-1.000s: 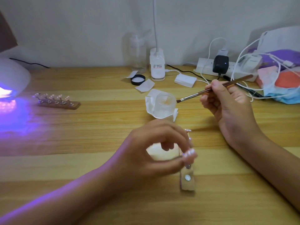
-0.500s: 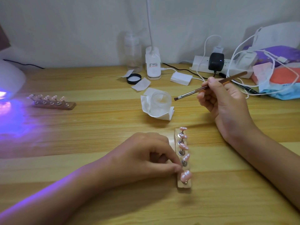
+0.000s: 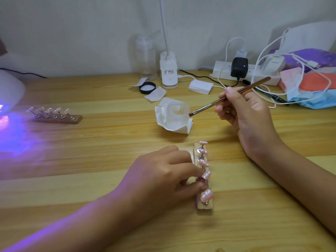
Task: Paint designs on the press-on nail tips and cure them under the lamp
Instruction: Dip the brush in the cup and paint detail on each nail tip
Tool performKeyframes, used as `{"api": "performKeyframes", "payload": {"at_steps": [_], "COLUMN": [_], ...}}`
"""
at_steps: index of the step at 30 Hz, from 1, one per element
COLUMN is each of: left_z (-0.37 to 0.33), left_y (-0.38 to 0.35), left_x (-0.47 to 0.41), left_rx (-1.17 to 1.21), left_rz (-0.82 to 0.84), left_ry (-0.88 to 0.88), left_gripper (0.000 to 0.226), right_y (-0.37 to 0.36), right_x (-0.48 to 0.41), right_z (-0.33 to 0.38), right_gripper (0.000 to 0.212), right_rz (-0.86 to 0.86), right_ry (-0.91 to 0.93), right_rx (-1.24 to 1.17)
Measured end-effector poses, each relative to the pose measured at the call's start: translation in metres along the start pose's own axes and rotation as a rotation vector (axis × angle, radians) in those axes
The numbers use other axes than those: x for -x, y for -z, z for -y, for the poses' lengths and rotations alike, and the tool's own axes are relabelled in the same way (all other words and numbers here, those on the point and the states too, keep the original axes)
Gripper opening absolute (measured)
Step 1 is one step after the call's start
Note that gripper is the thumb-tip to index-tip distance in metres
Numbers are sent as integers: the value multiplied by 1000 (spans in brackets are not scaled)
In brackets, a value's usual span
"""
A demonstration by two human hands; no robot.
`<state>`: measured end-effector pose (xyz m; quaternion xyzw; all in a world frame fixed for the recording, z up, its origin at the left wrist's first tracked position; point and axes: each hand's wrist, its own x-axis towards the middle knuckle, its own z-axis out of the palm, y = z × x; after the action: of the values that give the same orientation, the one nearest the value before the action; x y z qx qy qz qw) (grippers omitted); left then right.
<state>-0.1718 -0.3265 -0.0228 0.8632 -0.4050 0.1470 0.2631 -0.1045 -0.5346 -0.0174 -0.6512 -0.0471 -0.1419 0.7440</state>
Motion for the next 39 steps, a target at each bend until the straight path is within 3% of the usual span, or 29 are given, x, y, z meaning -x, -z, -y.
{"api": "performKeyframes", "payload": {"at_steps": [9,14,16,20,26,32,39], "left_z": [2,5,9,25,39,38,37], "left_y": [-4,-1,1,4,7,10,12], "left_x": [1,-1,-3,-11,-22,-23,-23], "left_rx": [-64,259,454,912,1151,1291,1404], "left_rz": [-73,-76,-92,-231,-553,-440,-313], "left_ry": [-168,-118,6,491,850,807,757], "left_gripper": [17,8,10,7,12,14,14], "right_y": [-2,-2,-2,-1,-5,-9,-13], "right_x": [3,2,2,4,7,13,14], "right_z": [2,1,1,1,2,-1,-4], "right_gripper": [13,12,13,18,19,16,15], "right_rz": [-52,-64,-63,-62,2,154,205], "right_ry": [110,160,183,234,270,295,224], "right_rx": [68,82,85,145,153,220,290]}}
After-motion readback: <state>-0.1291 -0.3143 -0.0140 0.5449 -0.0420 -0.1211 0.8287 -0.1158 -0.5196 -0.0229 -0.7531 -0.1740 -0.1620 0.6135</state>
